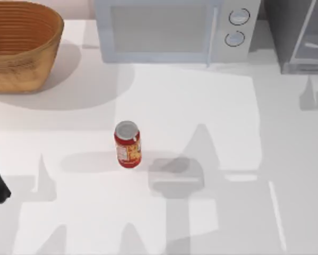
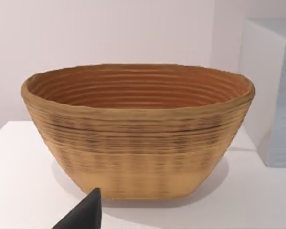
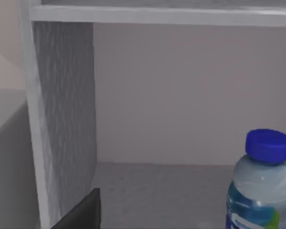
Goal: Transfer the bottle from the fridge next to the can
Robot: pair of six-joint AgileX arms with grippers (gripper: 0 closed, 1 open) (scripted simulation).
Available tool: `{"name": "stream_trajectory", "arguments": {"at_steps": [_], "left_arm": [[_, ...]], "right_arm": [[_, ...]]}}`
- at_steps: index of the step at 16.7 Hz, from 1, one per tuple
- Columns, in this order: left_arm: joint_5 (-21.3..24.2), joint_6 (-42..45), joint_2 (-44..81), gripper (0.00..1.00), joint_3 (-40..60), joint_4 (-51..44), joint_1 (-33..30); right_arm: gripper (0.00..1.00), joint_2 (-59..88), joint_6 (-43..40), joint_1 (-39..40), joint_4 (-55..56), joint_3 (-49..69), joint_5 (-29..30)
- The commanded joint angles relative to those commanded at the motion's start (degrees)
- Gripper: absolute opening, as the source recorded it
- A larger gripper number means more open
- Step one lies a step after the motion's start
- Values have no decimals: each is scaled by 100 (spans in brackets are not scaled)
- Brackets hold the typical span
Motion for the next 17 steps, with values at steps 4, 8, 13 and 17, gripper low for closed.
{"name": "stream_trajectory", "arguments": {"at_steps": [4, 8, 13, 17], "left_arm": [[0, 0, 0, 100, 0, 0, 0], [0, 0, 0, 100, 0, 0, 0], [0, 0, 0, 100, 0, 0, 0], [0, 0, 0, 100, 0, 0, 0]], "right_arm": [[100, 2524, -18, -333, 1264, 970, -289], [100, 4169, -36, -581, 2220, 1710, -500], [100, 4860, -47, -695, 2676, 2066, -598], [100, 4848, -47, -664, 2662, 2041, -590]]}}
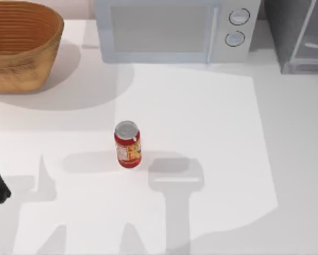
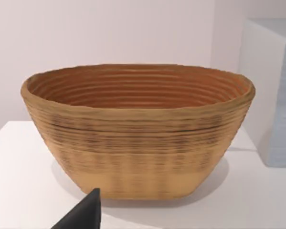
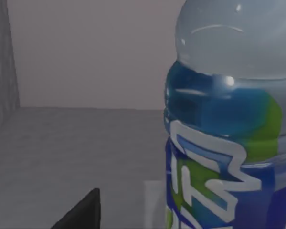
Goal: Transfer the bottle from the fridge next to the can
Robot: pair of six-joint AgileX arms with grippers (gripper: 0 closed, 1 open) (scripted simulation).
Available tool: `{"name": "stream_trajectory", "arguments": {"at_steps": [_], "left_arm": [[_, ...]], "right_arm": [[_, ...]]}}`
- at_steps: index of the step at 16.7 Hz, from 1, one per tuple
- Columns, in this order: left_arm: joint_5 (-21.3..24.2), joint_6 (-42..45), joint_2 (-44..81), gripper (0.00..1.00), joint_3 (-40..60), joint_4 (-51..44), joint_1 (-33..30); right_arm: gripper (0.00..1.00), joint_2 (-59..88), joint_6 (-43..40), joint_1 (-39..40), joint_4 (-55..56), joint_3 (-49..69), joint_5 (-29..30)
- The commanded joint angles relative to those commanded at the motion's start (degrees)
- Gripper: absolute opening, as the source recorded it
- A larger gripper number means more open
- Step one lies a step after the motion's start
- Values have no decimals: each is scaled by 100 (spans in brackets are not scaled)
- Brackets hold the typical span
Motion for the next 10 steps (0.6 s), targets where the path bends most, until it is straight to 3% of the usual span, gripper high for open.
{"name": "stream_trajectory", "arguments": {"at_steps": [10], "left_arm": [[0, 0, 0, 100, 0, 0, 0]], "right_arm": [[100, 749, -8, 170, -743, 1522, 201]]}}
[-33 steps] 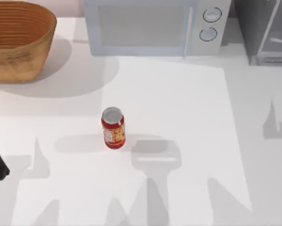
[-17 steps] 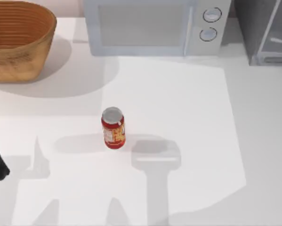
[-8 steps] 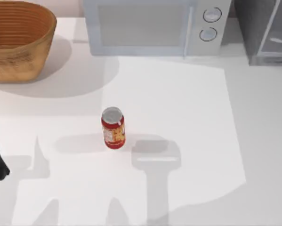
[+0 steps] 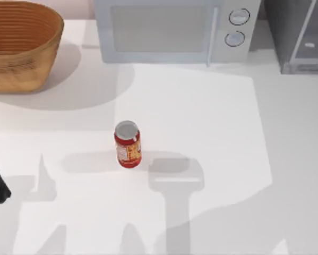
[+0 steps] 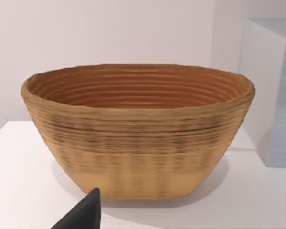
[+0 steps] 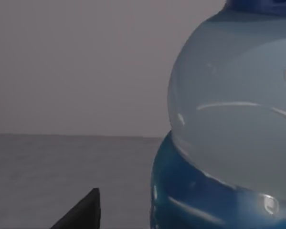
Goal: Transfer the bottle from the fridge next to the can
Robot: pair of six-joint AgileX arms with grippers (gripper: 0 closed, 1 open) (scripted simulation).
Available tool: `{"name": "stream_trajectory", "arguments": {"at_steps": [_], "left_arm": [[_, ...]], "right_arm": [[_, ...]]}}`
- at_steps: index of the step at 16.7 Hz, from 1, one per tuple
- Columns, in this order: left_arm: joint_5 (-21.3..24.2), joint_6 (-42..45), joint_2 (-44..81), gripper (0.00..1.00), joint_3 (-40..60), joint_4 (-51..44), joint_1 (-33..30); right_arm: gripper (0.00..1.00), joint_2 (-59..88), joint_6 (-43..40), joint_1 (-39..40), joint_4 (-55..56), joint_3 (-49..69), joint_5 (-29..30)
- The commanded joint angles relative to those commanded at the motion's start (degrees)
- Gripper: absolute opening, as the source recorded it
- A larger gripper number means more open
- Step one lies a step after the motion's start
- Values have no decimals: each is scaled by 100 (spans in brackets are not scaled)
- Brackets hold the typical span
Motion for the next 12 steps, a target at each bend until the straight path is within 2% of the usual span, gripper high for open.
{"name": "stream_trajectory", "arguments": {"at_steps": [5, 12], "left_arm": [[0, 0, 0, 100, 0, 0, 0], [0, 0, 0, 100, 0, 0, 0]], "right_arm": [[100, 61, -1, 18, -73, 126, 19], [47, 61, -1, 18, -73, 126, 19]]}}
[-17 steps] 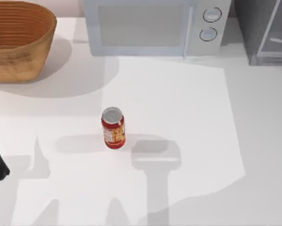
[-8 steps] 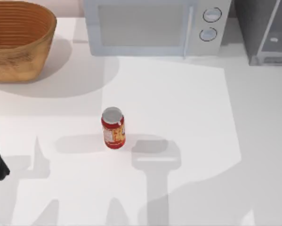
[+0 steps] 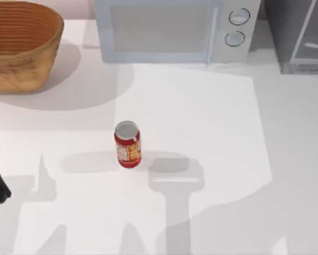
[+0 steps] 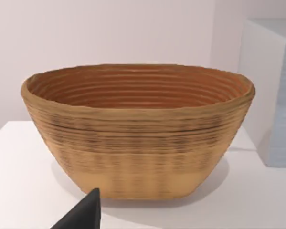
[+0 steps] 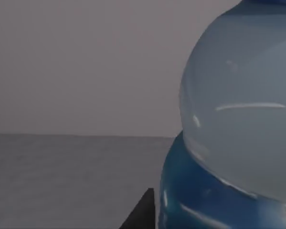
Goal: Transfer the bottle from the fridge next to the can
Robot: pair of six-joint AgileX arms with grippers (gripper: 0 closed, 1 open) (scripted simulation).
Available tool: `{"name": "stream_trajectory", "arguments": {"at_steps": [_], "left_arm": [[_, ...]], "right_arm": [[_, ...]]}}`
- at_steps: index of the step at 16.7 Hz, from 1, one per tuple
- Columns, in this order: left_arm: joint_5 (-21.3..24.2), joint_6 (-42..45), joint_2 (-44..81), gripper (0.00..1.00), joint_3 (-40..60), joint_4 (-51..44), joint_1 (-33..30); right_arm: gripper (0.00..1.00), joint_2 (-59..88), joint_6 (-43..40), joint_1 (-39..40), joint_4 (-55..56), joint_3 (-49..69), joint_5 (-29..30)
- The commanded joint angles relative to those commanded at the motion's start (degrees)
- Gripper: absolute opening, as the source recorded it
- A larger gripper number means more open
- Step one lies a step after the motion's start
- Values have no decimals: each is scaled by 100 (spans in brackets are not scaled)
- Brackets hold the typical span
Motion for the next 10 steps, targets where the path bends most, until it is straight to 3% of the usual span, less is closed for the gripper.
{"name": "stream_trajectory", "arguments": {"at_steps": [6, 10], "left_arm": [[0, 0, 0, 100, 0, 0, 0], [0, 0, 0, 100, 0, 0, 0]], "right_arm": [[2, 0, 0, 0, 0, 0, 0], [0, 0, 0, 0, 0, 0, 0]]}}
